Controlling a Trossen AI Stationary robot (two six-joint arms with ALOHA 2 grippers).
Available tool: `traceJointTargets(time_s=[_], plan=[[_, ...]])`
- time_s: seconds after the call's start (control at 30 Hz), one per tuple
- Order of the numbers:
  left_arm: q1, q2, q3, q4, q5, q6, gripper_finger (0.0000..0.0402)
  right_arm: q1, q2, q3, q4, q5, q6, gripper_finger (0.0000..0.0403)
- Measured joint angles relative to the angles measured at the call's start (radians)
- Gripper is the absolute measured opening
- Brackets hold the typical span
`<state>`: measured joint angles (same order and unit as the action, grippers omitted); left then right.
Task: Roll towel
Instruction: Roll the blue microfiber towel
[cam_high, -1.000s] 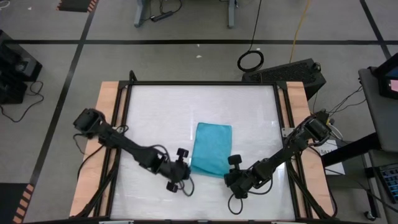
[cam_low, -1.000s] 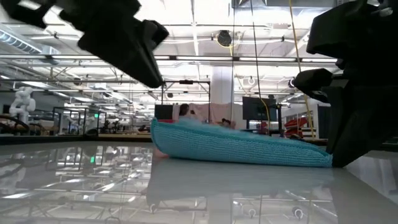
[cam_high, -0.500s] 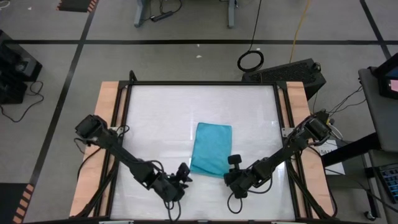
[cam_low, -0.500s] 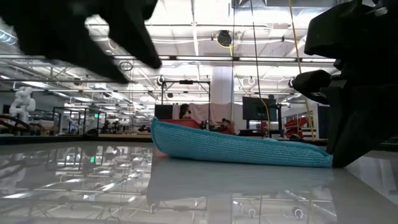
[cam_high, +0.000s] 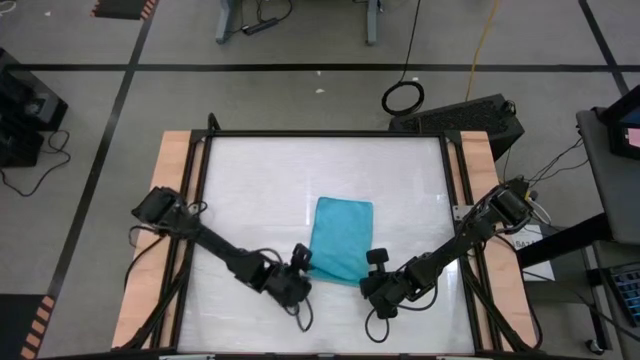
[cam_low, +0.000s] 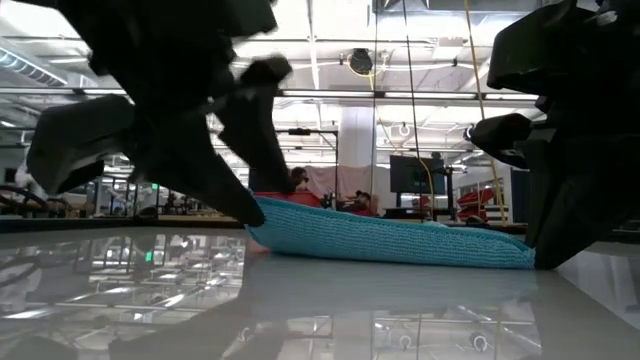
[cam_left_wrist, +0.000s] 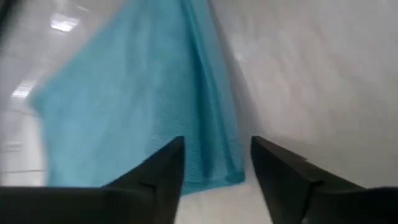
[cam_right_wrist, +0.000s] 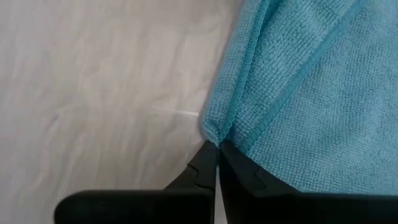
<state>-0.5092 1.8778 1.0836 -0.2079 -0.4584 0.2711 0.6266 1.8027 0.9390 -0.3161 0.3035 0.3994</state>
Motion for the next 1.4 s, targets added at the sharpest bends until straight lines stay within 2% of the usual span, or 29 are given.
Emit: traceJointTargets(time_s=[0.1,0.3,0.37,0.57,0.87,1.2,1.4], plan=[[0.03,0.0,0.0,-0.02,0.093,-0.005,0.0131,0.001,0.0,0.0,0.0,0.0,0.003,0.0002],[0.037,0.0,0.003,-0.018,0.113,0.024,0.0024,0.001,0.0,0.0,0.0,0.002,0.004,0.0002],[0.042,0.0,0.011,-0.019,0.133,0.026,0.0008,0.001,0.0,0.0,0.0,0.002,0.003,0.0002],[0.089,-0.007,0.043,-0.021,0.176,-0.028,0.0005,0.001,0.0,0.0,-0.001,-0.006,-0.015,0.0002],[0.228,-0.008,0.063,-0.09,0.253,-0.258,0.0006,0.003,-0.001,0.0,-0.008,-0.018,-0.025,0.0002],[0.281,0.021,0.065,-0.096,0.358,-0.266,0.0007,0.003,-0.008,0.0,-0.019,-0.042,-0.013,0.0008],[0.28,0.076,0.07,-0.126,0.369,-0.284,0.0007,0.019,-0.067,-0.006,-0.109,0.008,0.014,0.0049]])
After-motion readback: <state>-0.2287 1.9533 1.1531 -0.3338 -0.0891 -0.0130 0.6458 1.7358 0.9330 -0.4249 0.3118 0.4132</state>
